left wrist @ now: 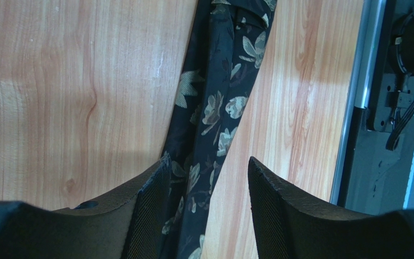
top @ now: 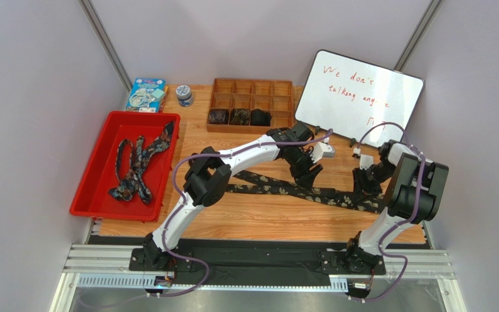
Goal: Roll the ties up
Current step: Flatten out the tie at the center of the board.
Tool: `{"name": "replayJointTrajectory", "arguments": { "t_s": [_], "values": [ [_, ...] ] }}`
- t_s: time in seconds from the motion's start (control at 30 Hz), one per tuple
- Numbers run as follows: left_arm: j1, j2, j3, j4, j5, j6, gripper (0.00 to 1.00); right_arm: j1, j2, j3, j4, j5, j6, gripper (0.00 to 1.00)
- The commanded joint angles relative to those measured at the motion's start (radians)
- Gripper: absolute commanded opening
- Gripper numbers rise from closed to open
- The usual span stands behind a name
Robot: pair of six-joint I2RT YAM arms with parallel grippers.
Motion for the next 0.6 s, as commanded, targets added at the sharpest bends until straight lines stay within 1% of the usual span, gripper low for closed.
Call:
{"name": "replayJointTrajectory", "arguments": {
  "t_s": [0.0,0.03,0.1,0.23,0.27,0.3,0.37,0.4,0.57],
  "values": [
    [-0.001,0.023,0.018,0.001,-0.012,0.012,0.58,0.028,-0.004,0.022,0.114,-0.028,-0.013,0.25],
    [-0.001,0.029,0.019,-0.002,-0.012,0.014,0.55,0.031,-0.001,0.024,0.116,-0.028,-0.011,0.25],
    [-0.001,0.033,0.018,-0.005,-0.015,0.008,0.53,0.031,-0.005,0.028,0.117,-0.03,-0.013,0.25],
    [-0.001,0.049,0.031,-0.019,-0.029,-0.005,0.43,0.035,-0.022,0.024,0.116,-0.038,-0.014,0.25],
    [-0.001,0.056,0.04,-0.025,-0.035,-0.009,0.42,0.038,-0.024,0.022,0.116,-0.041,-0.014,0.25],
    [-0.002,0.064,0.05,-0.036,-0.04,-0.017,0.39,0.038,-0.027,0.022,0.116,-0.044,-0.013,0.26],
    [-0.002,0.083,0.073,-0.048,-0.046,-0.023,0.35,0.041,-0.027,0.022,0.116,-0.048,-0.011,0.26],
    [-0.002,0.096,0.082,-0.065,-0.045,-0.029,0.29,0.044,-0.03,0.019,0.116,-0.05,-0.011,0.26],
    [-0.004,0.124,0.13,-0.119,-0.028,-0.04,0.15,0.054,-0.031,0.019,0.117,-0.047,-0.013,0.26]
  ]
}}
